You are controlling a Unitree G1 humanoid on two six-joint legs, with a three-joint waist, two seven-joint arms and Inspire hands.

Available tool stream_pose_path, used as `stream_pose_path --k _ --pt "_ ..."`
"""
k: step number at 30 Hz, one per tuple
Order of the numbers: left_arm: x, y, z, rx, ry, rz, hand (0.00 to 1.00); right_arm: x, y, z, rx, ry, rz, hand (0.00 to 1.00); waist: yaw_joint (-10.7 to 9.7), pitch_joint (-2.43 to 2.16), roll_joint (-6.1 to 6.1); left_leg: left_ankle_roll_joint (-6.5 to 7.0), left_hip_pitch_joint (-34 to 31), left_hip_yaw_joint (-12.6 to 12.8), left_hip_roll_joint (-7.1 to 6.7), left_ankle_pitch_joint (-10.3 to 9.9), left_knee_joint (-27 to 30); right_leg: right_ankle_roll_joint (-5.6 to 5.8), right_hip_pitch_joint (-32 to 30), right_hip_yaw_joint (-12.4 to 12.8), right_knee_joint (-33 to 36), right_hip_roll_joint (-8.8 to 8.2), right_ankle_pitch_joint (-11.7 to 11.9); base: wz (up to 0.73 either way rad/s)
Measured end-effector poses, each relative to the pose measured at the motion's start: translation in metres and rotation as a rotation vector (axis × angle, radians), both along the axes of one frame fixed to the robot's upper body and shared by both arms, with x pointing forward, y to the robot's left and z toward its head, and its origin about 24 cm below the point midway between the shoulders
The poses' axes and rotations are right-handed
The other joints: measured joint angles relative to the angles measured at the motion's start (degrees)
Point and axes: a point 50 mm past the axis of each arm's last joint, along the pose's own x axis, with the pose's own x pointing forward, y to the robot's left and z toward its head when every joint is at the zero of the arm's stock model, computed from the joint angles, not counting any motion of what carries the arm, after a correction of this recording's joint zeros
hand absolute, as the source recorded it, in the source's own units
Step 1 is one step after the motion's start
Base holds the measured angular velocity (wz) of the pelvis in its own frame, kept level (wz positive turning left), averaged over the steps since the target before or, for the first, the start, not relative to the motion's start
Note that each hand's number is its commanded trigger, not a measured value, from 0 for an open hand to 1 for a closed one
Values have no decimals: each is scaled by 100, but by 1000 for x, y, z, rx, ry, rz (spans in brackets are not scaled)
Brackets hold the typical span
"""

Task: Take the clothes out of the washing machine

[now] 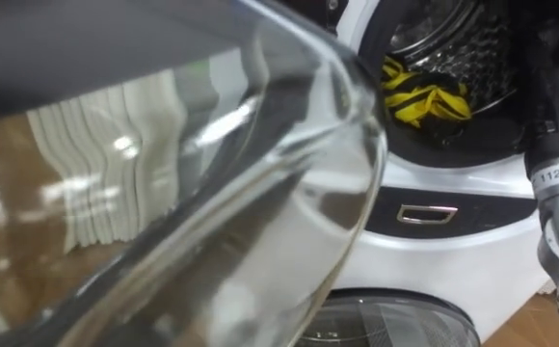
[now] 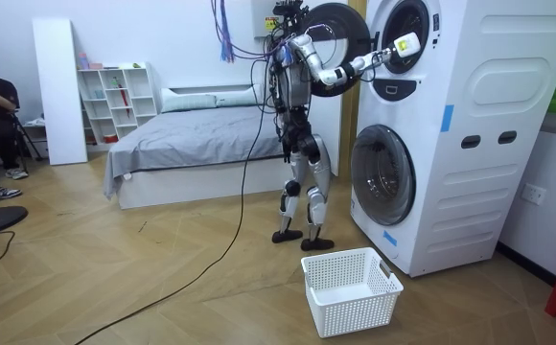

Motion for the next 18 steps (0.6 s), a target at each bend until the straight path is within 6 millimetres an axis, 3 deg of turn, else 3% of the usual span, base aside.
stream_pose_path --k 7,18 --pt "-5 -1 -1 -16 30 5 0 19 1 -3 -19 84 62 0 -15 3 -90 -19 -70 20 -3 37 46 15 123 -187 17 -107 -12 -5" --pt "-6 4 1 -20 50 -4 0 26 -8 7 -71 155 115 0 81 -15 -117 -19 -272 -5 -89 184 83 -24 187 -93 -226 -190 14 0"
